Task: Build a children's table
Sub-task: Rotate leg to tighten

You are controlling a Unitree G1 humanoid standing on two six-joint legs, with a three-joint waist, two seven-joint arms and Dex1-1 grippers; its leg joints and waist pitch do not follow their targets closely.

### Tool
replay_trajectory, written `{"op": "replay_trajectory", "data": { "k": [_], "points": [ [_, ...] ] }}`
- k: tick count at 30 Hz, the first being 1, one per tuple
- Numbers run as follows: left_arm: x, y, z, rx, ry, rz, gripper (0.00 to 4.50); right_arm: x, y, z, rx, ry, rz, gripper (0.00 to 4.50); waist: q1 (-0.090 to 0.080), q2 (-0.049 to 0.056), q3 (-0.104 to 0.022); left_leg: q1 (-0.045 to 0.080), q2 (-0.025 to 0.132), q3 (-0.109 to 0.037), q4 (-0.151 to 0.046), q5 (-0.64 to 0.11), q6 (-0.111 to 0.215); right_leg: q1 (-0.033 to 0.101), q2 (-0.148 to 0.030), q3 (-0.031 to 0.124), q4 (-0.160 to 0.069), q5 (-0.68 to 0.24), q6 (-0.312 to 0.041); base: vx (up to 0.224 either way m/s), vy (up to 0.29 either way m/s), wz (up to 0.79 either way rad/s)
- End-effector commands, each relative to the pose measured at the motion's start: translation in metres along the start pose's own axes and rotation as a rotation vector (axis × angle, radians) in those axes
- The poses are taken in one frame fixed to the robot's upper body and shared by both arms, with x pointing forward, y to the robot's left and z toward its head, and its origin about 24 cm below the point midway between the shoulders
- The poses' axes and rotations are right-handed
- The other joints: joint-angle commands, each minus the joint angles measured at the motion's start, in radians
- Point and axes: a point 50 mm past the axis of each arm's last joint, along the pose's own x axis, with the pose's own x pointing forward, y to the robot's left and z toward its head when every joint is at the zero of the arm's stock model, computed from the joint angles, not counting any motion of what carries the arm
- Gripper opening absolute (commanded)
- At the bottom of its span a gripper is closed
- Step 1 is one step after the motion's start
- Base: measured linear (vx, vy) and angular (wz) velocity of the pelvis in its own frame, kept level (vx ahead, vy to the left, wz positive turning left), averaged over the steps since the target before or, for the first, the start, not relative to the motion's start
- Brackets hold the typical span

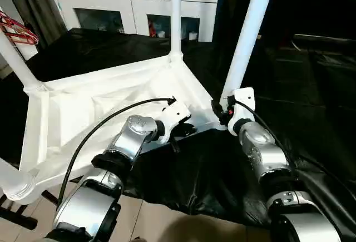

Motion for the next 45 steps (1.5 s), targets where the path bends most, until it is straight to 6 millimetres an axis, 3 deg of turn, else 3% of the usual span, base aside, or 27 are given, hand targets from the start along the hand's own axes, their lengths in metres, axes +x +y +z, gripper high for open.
{"op": "replay_trajectory", "data": {
  "k": [1, 3, 8, 10, 13, 15, 17, 21, 29, 33, 34, 37, 39, 45],
  "points": [
    [0.013, -0.009, 0.031, 0.070, -0.105, -0.024, 0.00, 0.003, 0.054, -0.028, 0.046, 0.113, 0.242, 2.80, -0.002, 0.002, -0.042, -0.001, 0.014, -0.004, -0.080, -0.335, -0.001, 0.035, -0.048, 0.035, -0.094, -0.288, -0.173, 0.000, 0.000, 0.00],
    [0.009, -0.009, 0.028, 0.075, -0.106, -0.042, 0.00, 0.002, 0.052, -0.026, 0.000, 0.103, 0.272, 3.11, -0.003, 0.004, -0.044, 0.000, 0.014, -0.004, -0.079, -0.325, -0.002, 0.036, -0.048, 0.036, -0.093, -0.277, -0.176, 0.000, 0.000, 0.00],
    [-0.003, -0.006, 0.021, 0.097, -0.102, -0.113, 0.00, -0.008, 0.036, -0.020, -0.055, 0.085, 0.415, 3.11, -0.006, 0.003, -0.051, -0.011, 0.014, -0.002, -0.070, -0.233, 0.027, 0.048, -0.046, 0.034, -0.076, -0.118, -0.212, 0.000, 0.000, 0.00],
    [-0.009, -0.004, 0.018, 0.111, -0.093, -0.149, 0.00, -0.017, 0.026, -0.020, -0.100, 0.096, 0.507, 3.11, -0.005, 0.000, -0.054, -0.015, 0.013, 0.002, -0.062, -0.169, 0.053, 0.051, -0.043, 0.032, -0.066, -0.017, -0.235, 0.000, 0.000, 0.00],
    [-0.013, -0.003, 0.016, 0.123, -0.088, -0.173, 0.00, -0.023, 0.020, -0.020, -0.124, 0.104, 0.563, 3.11, 0.003, 0.006, -0.059, -0.015, 0.016, 0.004, -0.052, -0.128, 0.088, 0.051, -0.042, 0.028, -0.057, 0.060, -0.260, 0.000, 0.000, 0.00],
    [-0.019, -0.001, 0.014, 0.141, -0.079, -0.207, 0.00, -0.031, 0.013, -0.019, -0.146, 0.118, 0.634, 3.11, 0.007, 0.003, -0.061, -0.013, 0.017, 0.006, -0.047, -0.117, 0.105, 0.051, -0.041, 0.027, -0.054, 0.089, -0.275, 0.000, 0.000, 0.00],
    [-0.025, 0.000, 0.010, 0.151, -0.064, -0.240, 0.00, -0.038, 0.009, -0.019, -0.166, 0.133, 0.698, 3.11, 0.011, 0.004, -0.059, -0.013, 0.020, 0.006, -0.048, -0.124, 0.112, 0.047, -0.044, 0.027, -0.053, 0.083, -0.283, 0.000, 0.000, 0.00],
    [-0.038, -0.002, 0.004, 0.163, -0.058, -0.350, 0.00, -0.054, 0.006, -0.018, -0.192, 0.164, 0.859, 3.11, 0.015, 0.005, -0.054, -0.012, 0.023, 0.006, -0.055, -0.183, 0.096, 0.047, -0.046, 0.027, -0.061, -0.011, -0.276, 0.000, 0.000, 0.00],
    [-0.058, 0.006, -0.003, 0.169, -0.021, -0.421, 0.00, -0.081, 0.001, -0.018, -0.254, 0.298, 1.101, 3.11, 0.030, 0.004, -0.057, -0.010, 0.023, 0.005, -0.051, -0.166, 0.091, 0.049, -0.046, 0.028, -0.057, 0.005, -0.274, 0.000, 0.000, 0.00],
    [-0.063, 0.008, -0.003, 0.167, -0.018, -0.431, 0.00, -0.085, -0.001, -0.019, -0.271, 0.347, 1.146, 3.11, 0.039, 0.003, -0.058, -0.011, 0.023, 0.005, -0.049, -0.150, 0.091, 0.047, -0.046, 0.029, -0.054, 0.022, -0.278, 0.000, 0.000, 0.00],
    [-0.064, 0.009, -0.003, 0.166, -0.017, -0.433, 0.00, -0.086, -0.002, -0.020, -0.278, 0.359, 1.154, 2.81, 0.039, 0.004, -0.059, -0.009, 0.023, 0.005, -0.049, -0.151, 0.090, 0.046, -0.046, 0.028, -0.053, 0.020, -0.280, 0.000, 0.000, 0.00],
    [-0.065, 0.010, -0.002, 0.166, -0.015, -0.432, 0.00, -0.086, -0.003, -0.019, -0.283, 0.368, 1.159, 2.78, 0.041, -0.001, -0.059, -0.010, 0.022, 0.005, -0.048, -0.143, 0.087, 0.047, -0.046, 0.028, -0.052, 0.029, -0.283, 0.000, 0.000, 0.00],
    [-0.066, 0.011, -0.003, 0.167, -0.015, -0.424, 0.00, -0.085, -0.002, -0.018, -0.280, 0.373, 1.162, 2.49, 0.043, -0.002, -0.059, -0.011, 0.022, 0.005, -0.047, -0.139, 0.090, 0.047, -0.047, 0.028, -0.051, 0.025, -0.281, 0.000, 0.000, 0.00],
    [-0.068, 0.012, -0.005, 0.161, -0.020, -0.409, 0.00, -0.085, -0.001, -0.018, -0.267, 0.372, 1.171, 2.43, 0.044, -0.005, -0.060, -0.012, 0.022, 0.005, -0.045, -0.130, 0.092, 0.047, -0.048, 0.028, -0.050, 0.010, -0.276, 0.000, 0.000, 0.00]
  ]
}}
